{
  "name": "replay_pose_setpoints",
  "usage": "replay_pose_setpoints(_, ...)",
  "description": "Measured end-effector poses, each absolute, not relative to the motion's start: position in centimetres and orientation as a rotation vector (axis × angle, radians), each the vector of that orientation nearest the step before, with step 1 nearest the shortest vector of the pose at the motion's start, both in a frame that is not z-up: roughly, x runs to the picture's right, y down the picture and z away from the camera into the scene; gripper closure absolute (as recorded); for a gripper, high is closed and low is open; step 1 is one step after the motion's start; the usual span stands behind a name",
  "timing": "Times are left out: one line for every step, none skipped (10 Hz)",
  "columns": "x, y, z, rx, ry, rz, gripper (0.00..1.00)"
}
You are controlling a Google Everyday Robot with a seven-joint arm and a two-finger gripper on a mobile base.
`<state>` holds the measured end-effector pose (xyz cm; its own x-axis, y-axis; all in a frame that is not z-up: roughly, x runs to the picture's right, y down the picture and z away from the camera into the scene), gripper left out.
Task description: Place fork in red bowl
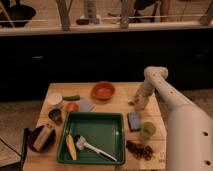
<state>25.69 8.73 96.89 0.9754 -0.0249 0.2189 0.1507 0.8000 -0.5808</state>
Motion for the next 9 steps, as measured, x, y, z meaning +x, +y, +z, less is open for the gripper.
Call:
replay_pose_setpoints(25.72,8.63,96.76,-0.637,-0.205,-0.095,0.77)
replay_pose_setpoints(25.77,8.5,96.56,-0.638,-0.204,-0.096,0.88)
replay_pose_setpoints(25.82,8.51,96.47,-0.64,-0.203,-0.097,0.95)
replay_pose_setpoints(25.74,8.45,96.5,-0.64,-0.201,-0.101,1.0)
replay_pose_setpoints(25.62,8.42,96.51,-0.64,-0.203,-0.101,1.0)
replay_pose_setpoints(25.6,8.49,96.57,-0.64,-0.206,-0.098,1.0)
replay_pose_setpoints(25.65,8.8,96.95,-0.635,-0.214,-0.083,1.0)
replay_pose_setpoints(25.78,8.87,96.93,-0.635,-0.215,-0.079,1.0)
replay_pose_setpoints(25.69,8.86,96.83,-0.64,-0.211,-0.088,1.0)
